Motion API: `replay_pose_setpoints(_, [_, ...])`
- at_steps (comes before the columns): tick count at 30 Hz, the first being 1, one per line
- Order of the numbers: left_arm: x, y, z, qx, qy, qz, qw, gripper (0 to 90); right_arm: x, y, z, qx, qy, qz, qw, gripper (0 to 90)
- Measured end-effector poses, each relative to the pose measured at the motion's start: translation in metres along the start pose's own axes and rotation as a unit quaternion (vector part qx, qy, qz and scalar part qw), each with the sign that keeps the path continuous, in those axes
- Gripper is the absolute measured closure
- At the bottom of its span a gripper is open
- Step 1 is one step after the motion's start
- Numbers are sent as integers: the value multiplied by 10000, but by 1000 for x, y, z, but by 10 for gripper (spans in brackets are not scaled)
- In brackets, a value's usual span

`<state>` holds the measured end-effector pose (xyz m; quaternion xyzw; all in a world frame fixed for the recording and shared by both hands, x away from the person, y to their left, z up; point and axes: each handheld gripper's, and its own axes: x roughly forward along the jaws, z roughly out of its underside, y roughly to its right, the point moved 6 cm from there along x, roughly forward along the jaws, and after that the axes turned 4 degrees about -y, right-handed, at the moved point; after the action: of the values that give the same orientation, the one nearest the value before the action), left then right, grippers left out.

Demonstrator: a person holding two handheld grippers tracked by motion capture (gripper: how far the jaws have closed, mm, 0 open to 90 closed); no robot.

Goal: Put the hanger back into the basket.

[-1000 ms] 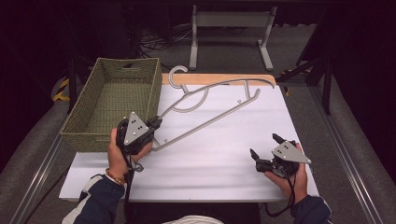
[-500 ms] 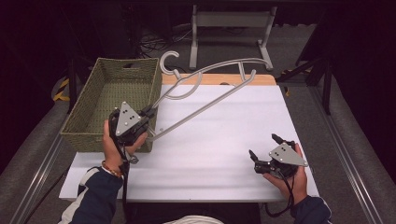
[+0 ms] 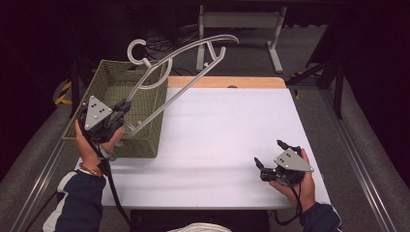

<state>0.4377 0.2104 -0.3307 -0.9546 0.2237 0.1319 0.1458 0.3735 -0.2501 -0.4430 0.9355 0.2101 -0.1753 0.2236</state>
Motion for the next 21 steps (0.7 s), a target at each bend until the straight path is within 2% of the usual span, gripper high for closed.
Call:
replay_pose_setpoints(5, [1,-13,3,-117,-16,-29,9999,828,1,0,1,-31,-20,7,10000,85])
replay_pose_setpoints(11, [8,-37,9,-107,-278,-228,9993,828,3,-2,2,-48,-83,-76,9999,85])
replay_pose_setpoints(17, [14,-51,18,-109,-452,-379,9982,827,3,-2,3,-40,-114,-101,9999,85])
replay_pose_setpoints(21, [16,-63,27,-180,-555,-461,9972,828,4,-4,4,-92,-161,-133,9997,85])
